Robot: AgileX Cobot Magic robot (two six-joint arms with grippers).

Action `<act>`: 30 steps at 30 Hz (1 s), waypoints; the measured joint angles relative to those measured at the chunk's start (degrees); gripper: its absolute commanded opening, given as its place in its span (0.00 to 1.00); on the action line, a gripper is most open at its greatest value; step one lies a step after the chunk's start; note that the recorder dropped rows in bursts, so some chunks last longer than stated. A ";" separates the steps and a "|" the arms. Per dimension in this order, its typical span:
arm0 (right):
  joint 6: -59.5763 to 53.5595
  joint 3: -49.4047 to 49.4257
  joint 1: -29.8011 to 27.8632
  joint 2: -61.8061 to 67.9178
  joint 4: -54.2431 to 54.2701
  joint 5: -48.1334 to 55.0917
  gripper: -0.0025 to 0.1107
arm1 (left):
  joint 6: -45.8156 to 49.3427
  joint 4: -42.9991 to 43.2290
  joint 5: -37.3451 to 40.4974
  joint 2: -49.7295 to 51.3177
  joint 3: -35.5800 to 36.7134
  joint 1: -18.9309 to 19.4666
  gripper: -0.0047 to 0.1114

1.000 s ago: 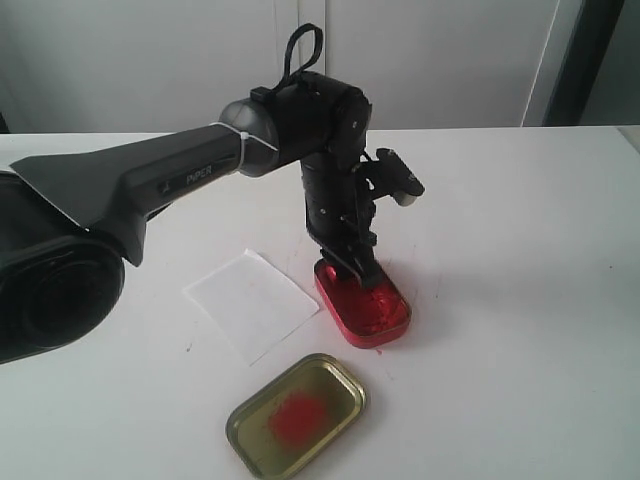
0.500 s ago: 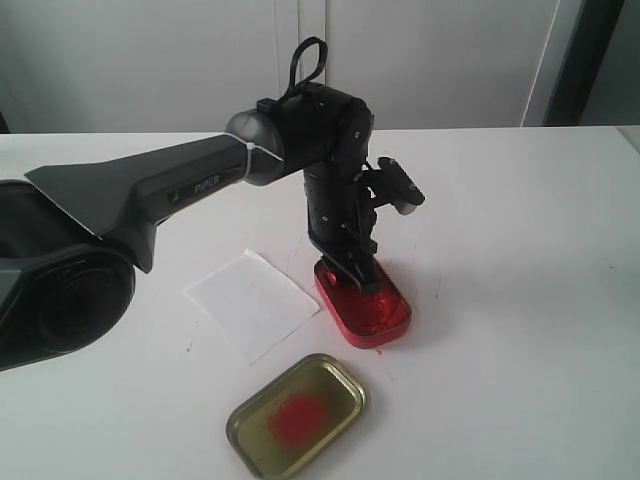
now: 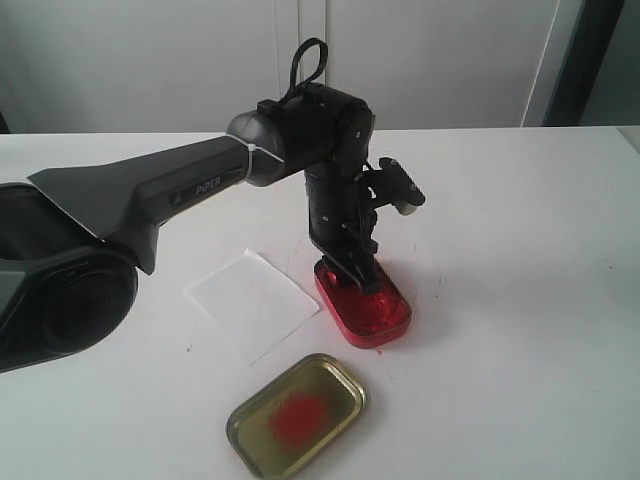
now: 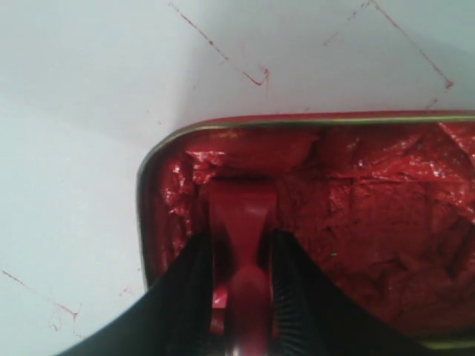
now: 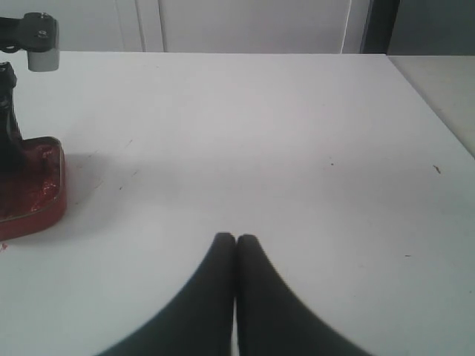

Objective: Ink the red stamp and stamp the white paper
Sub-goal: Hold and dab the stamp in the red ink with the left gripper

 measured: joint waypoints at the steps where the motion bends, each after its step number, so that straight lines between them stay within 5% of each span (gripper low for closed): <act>1: 0.00 0.00 0.00 0.00 0.00 0.00 0.02 | 0.00 0.00 0.00 0.00 0.00 0.00 0.04; 30: 0.00 0.00 0.00 0.00 0.00 0.00 0.02 | 0.00 0.21 -0.33 -1.72 -0.05 0.00 0.04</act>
